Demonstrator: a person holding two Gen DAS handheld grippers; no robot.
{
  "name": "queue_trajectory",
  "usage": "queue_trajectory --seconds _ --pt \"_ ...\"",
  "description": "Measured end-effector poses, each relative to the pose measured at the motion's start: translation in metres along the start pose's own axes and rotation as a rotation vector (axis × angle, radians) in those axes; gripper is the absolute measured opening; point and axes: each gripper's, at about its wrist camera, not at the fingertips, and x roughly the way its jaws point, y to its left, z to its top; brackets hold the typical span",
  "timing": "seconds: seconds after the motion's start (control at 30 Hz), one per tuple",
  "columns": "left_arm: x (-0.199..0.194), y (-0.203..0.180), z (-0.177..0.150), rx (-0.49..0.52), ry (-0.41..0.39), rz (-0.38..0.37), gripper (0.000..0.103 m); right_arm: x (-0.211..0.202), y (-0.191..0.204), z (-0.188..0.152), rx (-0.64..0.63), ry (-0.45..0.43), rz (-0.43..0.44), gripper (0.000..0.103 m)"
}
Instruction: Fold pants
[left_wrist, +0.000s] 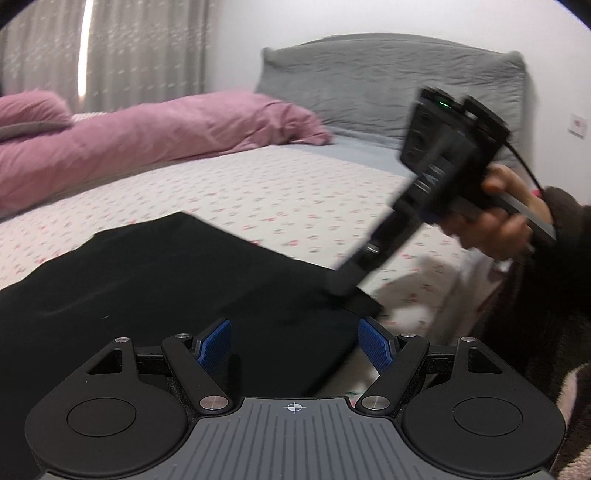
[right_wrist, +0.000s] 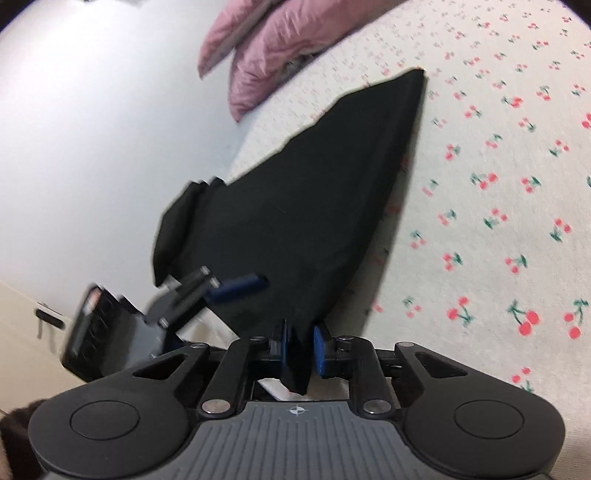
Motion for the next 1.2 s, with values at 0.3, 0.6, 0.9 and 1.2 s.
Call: queue_trajectory --seconds 0.3,0.6,0.9,1.2 --pt "0.019 -0.034 -0.004 0.08 -0.03 0.214 0.077 0.009 0.013 0.019 0.015 -0.025 0.073 0.022" --pt "0.028 -0.044 -0.009 0.135 -0.049 0.372 0.072 -0.005 -0.04 0.051 0.105 -0.11 -0.144 0.068" --pt "0.035 -0.047 -0.017 0.081 -0.035 0.396 0.051 0.036 -0.048 0.088 0.081 -0.244 -0.16 0.049" --pt "0.028 -0.045 -0.017 0.028 -0.089 0.442 0.007 0.046 -0.038 0.095 0.116 -0.337 -0.282 0.003"
